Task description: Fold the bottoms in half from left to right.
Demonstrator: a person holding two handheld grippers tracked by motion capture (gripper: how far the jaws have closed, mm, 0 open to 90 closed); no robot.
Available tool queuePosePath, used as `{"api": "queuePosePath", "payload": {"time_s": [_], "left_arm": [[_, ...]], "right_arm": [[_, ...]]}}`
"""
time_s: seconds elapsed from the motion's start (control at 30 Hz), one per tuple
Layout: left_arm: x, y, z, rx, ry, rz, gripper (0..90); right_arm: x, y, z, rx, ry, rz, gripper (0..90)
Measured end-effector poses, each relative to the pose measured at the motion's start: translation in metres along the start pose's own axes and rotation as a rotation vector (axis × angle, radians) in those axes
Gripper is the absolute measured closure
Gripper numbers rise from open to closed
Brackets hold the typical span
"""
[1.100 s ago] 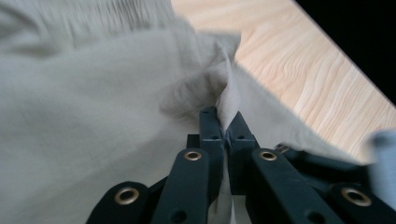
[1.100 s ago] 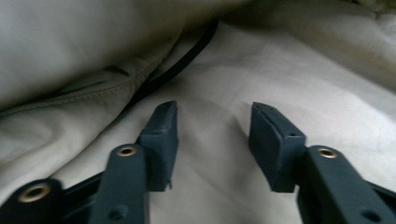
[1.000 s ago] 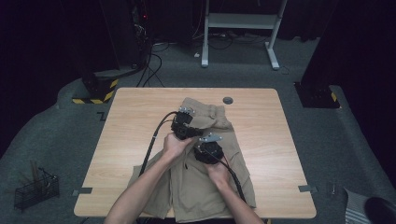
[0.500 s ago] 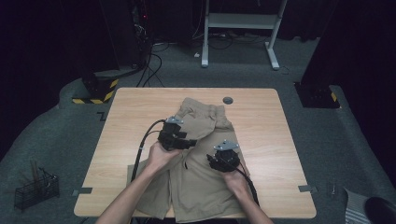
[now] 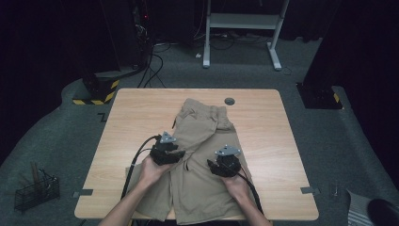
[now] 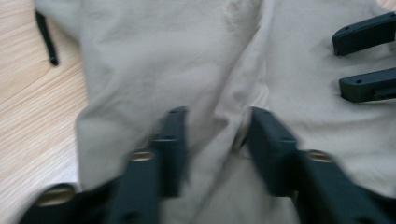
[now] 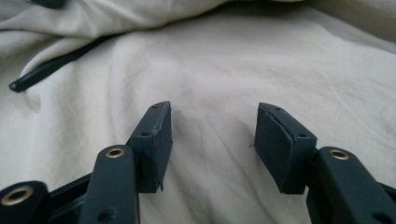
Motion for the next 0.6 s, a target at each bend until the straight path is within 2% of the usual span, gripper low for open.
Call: {"api": "queuePosePath", "payload": {"time_s": [0.1, 0.13, 0.23, 0.37, 0.43, 0.5, 0.6], "left_arm": [[-0.002, -0.01, -0.008, 0.006, 0.006, -0.014, 83.5], [-0.002, -0.015, -0.01, 0.007, 0.011, -0.015, 87.9], [-0.004, -0.029, -0.011, 0.011, 0.028, -0.001, 89.2], [-0.011, -0.052, -0.001, -0.027, 0.06, 0.023, 89.5], [-0.022, -0.066, 0.005, -0.056, 0.084, 0.01, 89.5], [-0.033, -0.072, 0.004, -0.063, 0.103, -0.001, 89.5], [-0.047, -0.068, -0.013, -0.026, 0.086, -0.04, 89.4]], "right_arm": [[0.0, -0.003, -0.003, 0.001, 0.022, 0.0, 46.3], [0.0, -0.004, -0.004, 0.002, 0.037, 0.002, 46.4], [-0.001, -0.008, -0.008, 0.006, 0.077, 0.006, 46.7], [-0.002, -0.016, -0.016, 0.013, 0.101, -0.018, 47.5], [-0.003, -0.02, -0.021, 0.014, 0.105, -0.032, 47.8], [-0.003, -0.024, -0.026, 0.016, 0.105, -0.048, 47.9], [-0.002, -0.028, -0.03, 0.016, 0.104, -0.051, 47.9]]}}
Point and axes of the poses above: each handheld gripper's, and its own axes: z roughly backward along the jaws, y roughly out of its underside, x roughly to its left, the point moved 8 cm from there along -z, roughly forward along the jaws, and after that the axes turned 12 degrees about z, right-handed, at the moved point
